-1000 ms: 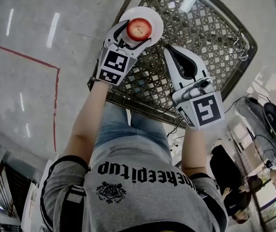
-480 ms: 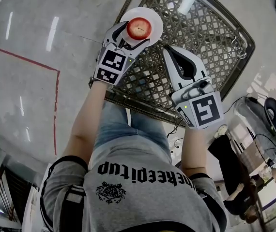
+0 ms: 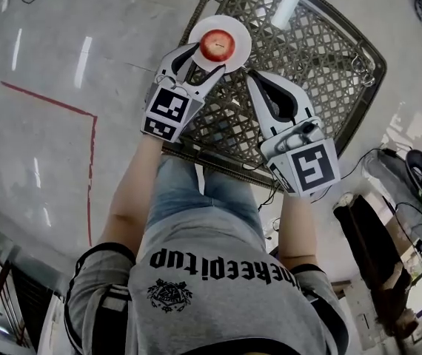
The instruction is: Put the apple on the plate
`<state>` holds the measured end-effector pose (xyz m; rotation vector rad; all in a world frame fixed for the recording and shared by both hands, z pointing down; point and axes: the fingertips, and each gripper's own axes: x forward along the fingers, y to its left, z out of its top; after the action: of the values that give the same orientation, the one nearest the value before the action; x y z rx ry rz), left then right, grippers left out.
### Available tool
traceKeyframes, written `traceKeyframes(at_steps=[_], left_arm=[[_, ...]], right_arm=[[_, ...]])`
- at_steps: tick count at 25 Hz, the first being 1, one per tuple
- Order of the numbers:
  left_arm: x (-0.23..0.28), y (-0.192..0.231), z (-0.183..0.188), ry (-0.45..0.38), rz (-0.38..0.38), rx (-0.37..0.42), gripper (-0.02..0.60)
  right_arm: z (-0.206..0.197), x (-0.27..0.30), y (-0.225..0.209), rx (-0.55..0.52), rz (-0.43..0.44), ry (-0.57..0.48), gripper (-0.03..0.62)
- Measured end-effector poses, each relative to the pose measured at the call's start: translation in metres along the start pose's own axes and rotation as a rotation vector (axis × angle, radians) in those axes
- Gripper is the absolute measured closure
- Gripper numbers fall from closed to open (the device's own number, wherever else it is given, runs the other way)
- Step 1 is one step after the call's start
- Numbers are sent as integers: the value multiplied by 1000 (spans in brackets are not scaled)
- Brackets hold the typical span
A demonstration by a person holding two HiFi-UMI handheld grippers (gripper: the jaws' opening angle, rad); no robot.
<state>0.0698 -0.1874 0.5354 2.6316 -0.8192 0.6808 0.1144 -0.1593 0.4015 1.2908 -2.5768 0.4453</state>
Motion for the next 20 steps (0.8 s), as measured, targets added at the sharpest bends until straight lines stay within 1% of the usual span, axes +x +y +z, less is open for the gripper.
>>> traceKeyframes(at_steps=[2, 5, 8, 12, 14, 20], left_arm=[[-8, -3, 6, -13, 7, 19, 359], [-21, -4, 15, -33, 6, 19, 424], [-32, -3, 23, -56, 0, 16, 505], [-48, -9, 32, -74, -11, 8, 555], [-58, -12, 41, -88, -25, 9, 570], [-87, -20, 66, -134, -61, 34, 571]], right_arm=[[5, -2, 5, -6, -2, -8, 599], [14, -5, 13, -15, -11, -21, 599], [20, -7, 21, -22, -27, -34, 599], [27, -14, 32, -26, -43, -41, 599], [33, -17, 38, -30, -56, -50, 599], [49, -23, 56, -42, -91, -77, 599]])
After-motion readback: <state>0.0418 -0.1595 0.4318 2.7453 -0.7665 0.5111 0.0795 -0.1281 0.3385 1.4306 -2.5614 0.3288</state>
